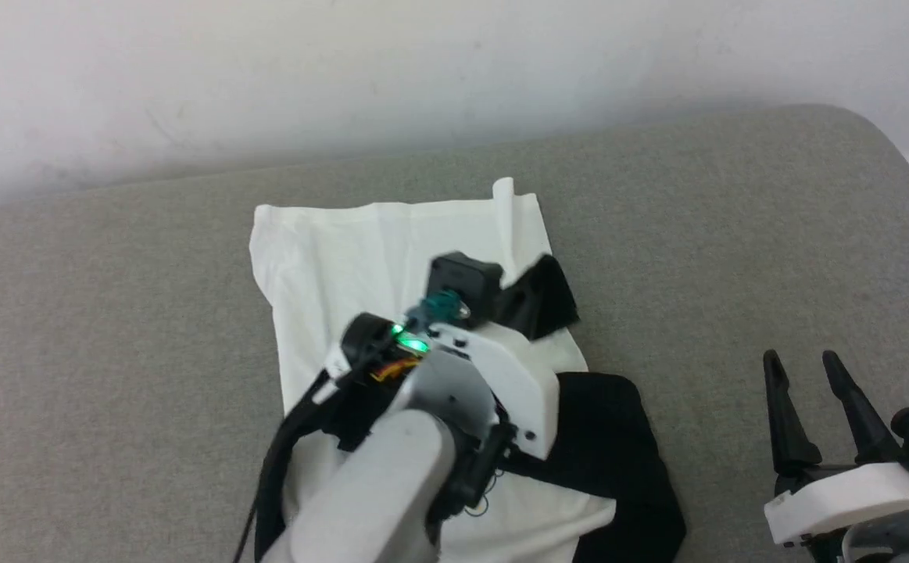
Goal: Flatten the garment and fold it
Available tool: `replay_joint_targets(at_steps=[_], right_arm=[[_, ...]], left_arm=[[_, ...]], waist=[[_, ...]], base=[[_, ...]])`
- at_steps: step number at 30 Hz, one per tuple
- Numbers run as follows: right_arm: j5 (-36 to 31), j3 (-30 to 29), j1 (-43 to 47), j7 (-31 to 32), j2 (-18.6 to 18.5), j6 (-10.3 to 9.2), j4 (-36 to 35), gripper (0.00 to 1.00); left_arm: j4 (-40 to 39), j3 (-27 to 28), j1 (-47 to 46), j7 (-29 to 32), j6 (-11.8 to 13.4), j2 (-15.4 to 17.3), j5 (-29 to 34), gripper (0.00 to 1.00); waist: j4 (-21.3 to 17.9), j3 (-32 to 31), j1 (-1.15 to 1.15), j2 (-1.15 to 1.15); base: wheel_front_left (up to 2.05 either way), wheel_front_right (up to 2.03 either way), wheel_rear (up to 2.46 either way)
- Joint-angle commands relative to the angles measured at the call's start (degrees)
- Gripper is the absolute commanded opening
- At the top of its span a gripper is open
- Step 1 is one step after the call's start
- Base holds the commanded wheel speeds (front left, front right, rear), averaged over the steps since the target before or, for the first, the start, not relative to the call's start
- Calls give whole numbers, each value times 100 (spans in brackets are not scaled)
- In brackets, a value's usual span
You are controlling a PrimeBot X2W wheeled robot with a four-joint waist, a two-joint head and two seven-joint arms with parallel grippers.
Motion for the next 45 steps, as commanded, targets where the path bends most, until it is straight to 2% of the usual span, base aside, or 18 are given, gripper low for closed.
replay_joint_targets(at_steps=[1,8,12,13,14,15,16,23,28,31,38,41,45], right_arm=[[46,-13,-86,-36,-24,-5,22,100],[116,35,-149,-101,-59,-5,119,100],[152,28,-177,-132,-82,-5,173,100],[153,24,-182,-134,-92,-5,189,100],[152,16,-184,-137,-99,-5,208,100],[149,9,-188,-135,-106,-5,229,100],[143,4,-191,-129,-115,-5,250,100],[86,39,-165,-51,-162,-5,313,100],[85,107,-123,-31,-198,-5,215,100],[123,153,-101,-16,-218,-5,115,100],[205,334,-113,41,-217,-5,-63,100],[210,426,-162,63,-198,-5,-92,100],[186,603,-318,128,-179,-5,-150,100]], left_arm=[[159,-149,-7,-66,-29,-33,-8,0],[1113,-899,96,-165,-74,-90,-10,0],[1594,-1321,179,-17,-203,-95,8,0],[1667,-1414,197,17,-251,-96,-5,9],[1721,-1499,217,49,-306,-97,-33,27],[1759,-1578,245,90,-350,-98,-83,52],[1774,-1652,264,124,-381,-98,-137,100],[1392,-1843,158,-226,-353,-99,-460,100],[989,-1381,-96,-818,-231,-10,-606,100],[740,-942,-178,-1271,-171,339,-624,100],[381,-55,197,-2126,0,1432,-661,100],[407,90,359,-2099,-32,1847,-690,100],[607,150,195,-1785,-287,2339,-716,100]], waist=[[-135,154,0,0],[-195,372,0,0],[-166,415,0,0],[-151,414,0,0],[-131,402,0,0],[-108,378,0,0],[-84,345,0,0],[129,-11,0,0],[311,-290,0,0],[413,-422,0,0],[522,-466,0,0],[514,-383,0,0],[436,-75,0,0]], base=[[0,0,0],[0,0,0],[0,0,0],[0,0,0],[0,0,0],[0,0,0],[0,0,0],[0,0,0],[0,0,0],[0,0,0],[0,0,0],[0,0,0],[0,0,0]])
